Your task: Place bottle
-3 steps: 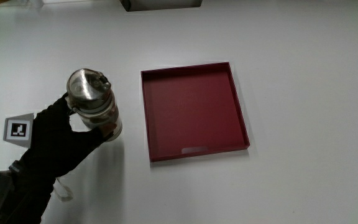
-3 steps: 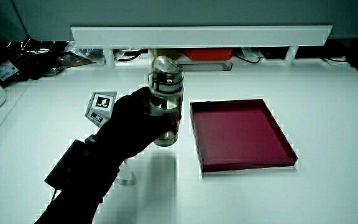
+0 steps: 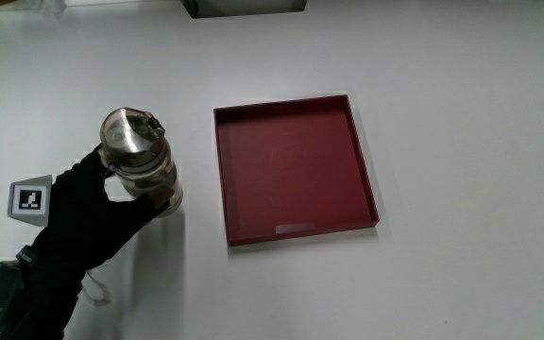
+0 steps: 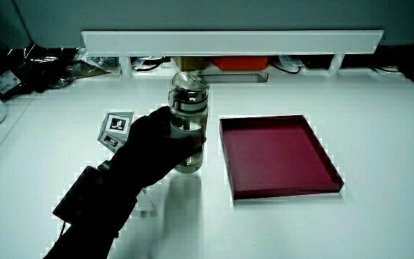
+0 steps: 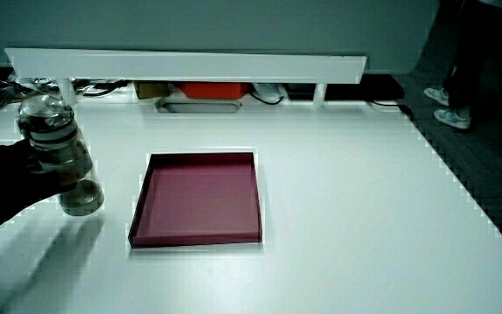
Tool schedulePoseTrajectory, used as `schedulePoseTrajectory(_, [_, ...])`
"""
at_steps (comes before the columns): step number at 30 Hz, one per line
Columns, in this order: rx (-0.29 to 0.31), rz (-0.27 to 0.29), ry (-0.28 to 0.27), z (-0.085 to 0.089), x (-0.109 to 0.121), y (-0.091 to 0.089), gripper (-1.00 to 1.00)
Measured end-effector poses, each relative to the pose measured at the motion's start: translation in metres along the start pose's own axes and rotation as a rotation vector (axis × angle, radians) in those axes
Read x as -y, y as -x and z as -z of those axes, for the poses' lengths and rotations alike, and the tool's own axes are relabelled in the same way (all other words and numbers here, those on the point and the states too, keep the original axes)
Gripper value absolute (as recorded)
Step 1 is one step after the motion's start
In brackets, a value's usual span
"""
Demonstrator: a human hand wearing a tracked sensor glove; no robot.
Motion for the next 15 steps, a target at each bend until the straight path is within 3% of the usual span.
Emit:
schedulePoseTrajectory(1, [0.031,-0.012,-0.001,0.001,0.0,0.005,0.0])
schedulePoseTrajectory(3, [-0.012,-0.062,0.0,0.001,0.002,0.013,0.0])
schedulePoseTrajectory(6, [0.018,-0.065,-0.003,0.003,0.004,0.018,0.0])
schedulePoseTrajectory(7, [0.005,-0.046,-0.016,0.003,0.004,0.024,0.0])
schedulePoseTrajectory(10, [0.022,-0.067,-0.014,0.006,0.007,0.031,0.0])
schedulePoseTrajectory(12, [-0.006,-0.084,-0.011,0.007,0.008,0.038,0.0])
schedulePoseTrajectory(14, [0.022,-0.113,-0.004,0.008,0.009,0.037,0.0])
schedulePoseTrajectory(15, [0.035,-0.099,-0.012,0.008,0.009,0.04,0.0])
